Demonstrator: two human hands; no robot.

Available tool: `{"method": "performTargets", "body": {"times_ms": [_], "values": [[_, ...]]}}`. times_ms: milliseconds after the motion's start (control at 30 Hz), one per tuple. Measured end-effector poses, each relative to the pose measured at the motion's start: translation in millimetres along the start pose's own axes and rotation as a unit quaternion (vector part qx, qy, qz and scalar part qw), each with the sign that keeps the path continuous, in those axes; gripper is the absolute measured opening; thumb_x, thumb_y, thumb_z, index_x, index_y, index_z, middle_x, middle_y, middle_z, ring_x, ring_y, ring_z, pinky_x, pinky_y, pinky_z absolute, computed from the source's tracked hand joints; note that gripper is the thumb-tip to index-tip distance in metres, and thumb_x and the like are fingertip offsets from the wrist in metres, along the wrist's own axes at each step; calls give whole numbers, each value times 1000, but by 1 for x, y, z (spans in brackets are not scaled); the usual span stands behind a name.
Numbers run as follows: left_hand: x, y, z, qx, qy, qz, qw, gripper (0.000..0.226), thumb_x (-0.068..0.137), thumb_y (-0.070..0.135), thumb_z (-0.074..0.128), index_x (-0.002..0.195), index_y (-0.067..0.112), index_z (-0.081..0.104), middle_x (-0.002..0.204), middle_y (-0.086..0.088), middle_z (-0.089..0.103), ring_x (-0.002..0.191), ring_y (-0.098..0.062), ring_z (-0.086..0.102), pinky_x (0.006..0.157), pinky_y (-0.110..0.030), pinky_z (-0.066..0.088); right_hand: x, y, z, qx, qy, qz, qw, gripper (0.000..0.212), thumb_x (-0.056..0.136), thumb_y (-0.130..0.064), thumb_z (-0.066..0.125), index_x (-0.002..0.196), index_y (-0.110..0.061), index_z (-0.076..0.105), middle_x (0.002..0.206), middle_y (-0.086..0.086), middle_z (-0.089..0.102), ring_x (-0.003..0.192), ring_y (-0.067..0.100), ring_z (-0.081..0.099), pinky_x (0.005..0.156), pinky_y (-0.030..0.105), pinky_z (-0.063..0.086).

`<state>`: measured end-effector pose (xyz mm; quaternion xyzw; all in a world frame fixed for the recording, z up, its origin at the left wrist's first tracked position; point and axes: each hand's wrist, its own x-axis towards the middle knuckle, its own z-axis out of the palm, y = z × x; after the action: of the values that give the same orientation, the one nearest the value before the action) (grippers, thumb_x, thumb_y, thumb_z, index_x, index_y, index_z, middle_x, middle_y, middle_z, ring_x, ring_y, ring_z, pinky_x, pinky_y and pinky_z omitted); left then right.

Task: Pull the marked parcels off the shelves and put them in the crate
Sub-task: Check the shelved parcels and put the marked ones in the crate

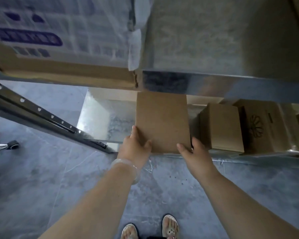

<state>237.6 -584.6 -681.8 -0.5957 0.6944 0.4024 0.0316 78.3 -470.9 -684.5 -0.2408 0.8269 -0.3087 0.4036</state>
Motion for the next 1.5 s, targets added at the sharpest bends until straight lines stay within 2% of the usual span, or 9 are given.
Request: {"method": "performTargets", "body": {"times_ms": [267,433,567,733,900,1067,1233,1367,1500], "values": [[-31,21,8,-32,-16,-41,999,61,76,73,53,94,14,54,118,-6,51,116,-28,50,102,-37,39,-46,-5,-13,24,39,-90,995,63,84,-45,68,141,-42,39,133,-23,46,113,-9,46,86,7,34],[-47,36,2,-133,-1,-2,991,83,55,89,45,103,23,56,116,12,52,123,-19,47,103,-36,39,-65,-17,0,-93,46,-209,972,59,84,-51,61,140,-34,49,151,-6,38,139,13,31,110,39,36],[-50,18,-11,-242,1,-5,970,65,63,67,60,119,35,56,118,5,64,110,-17,61,95,-44,52,-65,-19,3,-64,21,-210,975,54,88,-51,53,140,-40,45,151,-19,32,141,4,23,113,29,25],[-54,-8,-21,-278,9,26,960,72,80,40,64,141,60,31,115,34,59,103,4,63,86,-31,56,-52,-28,11,40,-15,-104,994,59,93,-41,58,146,-42,33,136,-27,39,127,-7,37,95,8,30],[-59,-19,-28,-202,63,45,976,66,92,30,59,150,43,30,128,9,53,104,-2,58,80,-14,48,-62,-42,23,47,-17,-161,986,50,93,-32,59,141,-39,45,137,-22,49,121,-14,43,98,11,36],[-64,-13,-38,-280,34,35,959,49,67,56,79,108,40,58,106,13,67,94,4,64,75,-12,51,-80,-58,37,40,-52,-226,972,38,96,-36,51,133,-46,49,138,-30,44,130,-10,36,101,9,33],[-58,-26,-39,-349,25,20,937,58,64,40,80,117,40,54,96,17,73,83,4,68,69,-15,54,-81,-62,43,55,-93,-237,966,40,94,-42,45,133,-39,54,139,-29,46,132,-11,35,108,14,32],[-49,-41,-37,-432,-27,-30,901,111,56,42,80,150,45,20,116,14,64,92,0,66,71,-20,51,-63,-42,34,-37,-2,-151,988,61,93,-41,56,148,-41,30,156,-17,25,142,4,25,113,42,35],[-40,-43,-36,-446,-62,-33,892,93,57,43,75,137,60,32,119,18,63,90,-1,69,62,-15,53,-45,-24,17,31,10,23,999,79,88,-43,65,152,-39,20,151,-10,32,129,8,42,95,23,46]]}}
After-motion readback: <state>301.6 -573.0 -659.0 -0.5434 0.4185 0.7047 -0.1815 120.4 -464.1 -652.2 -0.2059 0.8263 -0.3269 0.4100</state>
